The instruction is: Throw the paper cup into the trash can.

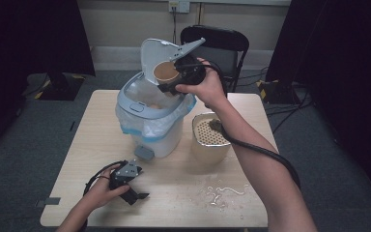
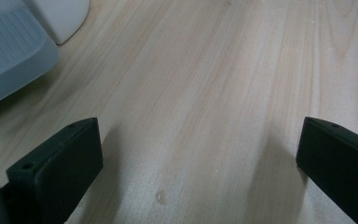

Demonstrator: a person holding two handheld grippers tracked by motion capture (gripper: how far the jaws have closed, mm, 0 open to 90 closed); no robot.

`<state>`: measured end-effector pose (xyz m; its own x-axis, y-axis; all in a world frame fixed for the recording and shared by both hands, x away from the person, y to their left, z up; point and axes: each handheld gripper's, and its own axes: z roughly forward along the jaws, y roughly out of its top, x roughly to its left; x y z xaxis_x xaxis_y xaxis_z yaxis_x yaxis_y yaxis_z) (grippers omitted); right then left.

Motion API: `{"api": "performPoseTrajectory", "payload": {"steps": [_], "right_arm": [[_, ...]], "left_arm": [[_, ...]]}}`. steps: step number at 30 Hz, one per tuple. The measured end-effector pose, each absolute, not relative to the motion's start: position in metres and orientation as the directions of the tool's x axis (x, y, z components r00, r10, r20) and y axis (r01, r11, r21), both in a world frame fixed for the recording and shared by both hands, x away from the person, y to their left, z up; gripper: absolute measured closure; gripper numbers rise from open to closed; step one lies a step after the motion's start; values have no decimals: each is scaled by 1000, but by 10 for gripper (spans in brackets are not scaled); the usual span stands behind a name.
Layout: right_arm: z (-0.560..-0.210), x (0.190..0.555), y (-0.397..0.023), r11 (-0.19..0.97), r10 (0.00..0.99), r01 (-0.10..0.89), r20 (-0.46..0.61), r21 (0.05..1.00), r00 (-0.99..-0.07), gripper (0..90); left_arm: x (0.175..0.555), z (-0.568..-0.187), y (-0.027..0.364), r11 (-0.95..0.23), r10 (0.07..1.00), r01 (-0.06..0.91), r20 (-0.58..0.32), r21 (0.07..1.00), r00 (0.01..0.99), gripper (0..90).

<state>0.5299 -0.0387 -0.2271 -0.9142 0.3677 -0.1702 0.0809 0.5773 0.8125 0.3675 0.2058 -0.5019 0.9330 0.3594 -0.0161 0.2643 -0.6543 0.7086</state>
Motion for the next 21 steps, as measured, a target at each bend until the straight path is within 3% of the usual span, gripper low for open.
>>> {"api": "performPoseTrajectory", "payload": {"steps": [3, 6, 21], "right_arm": [[-230, 531, -33, 580, 359, 74, -173, 811, -917, 283], [-234, 533, -29, 581, 370, 86, -169, 809, -913, 198], [-236, 525, -41, 607, 343, 85, -164, 790, -925, 188]], "left_arm": [[368, -502, 206, -654, 357, 262, -16, 710, 934, 0], [368, -502, 206, -654, 357, 262, -16, 710, 934, 0], [368, -502, 206, -655, 352, 257, -14, 710, 936, 0]]}}
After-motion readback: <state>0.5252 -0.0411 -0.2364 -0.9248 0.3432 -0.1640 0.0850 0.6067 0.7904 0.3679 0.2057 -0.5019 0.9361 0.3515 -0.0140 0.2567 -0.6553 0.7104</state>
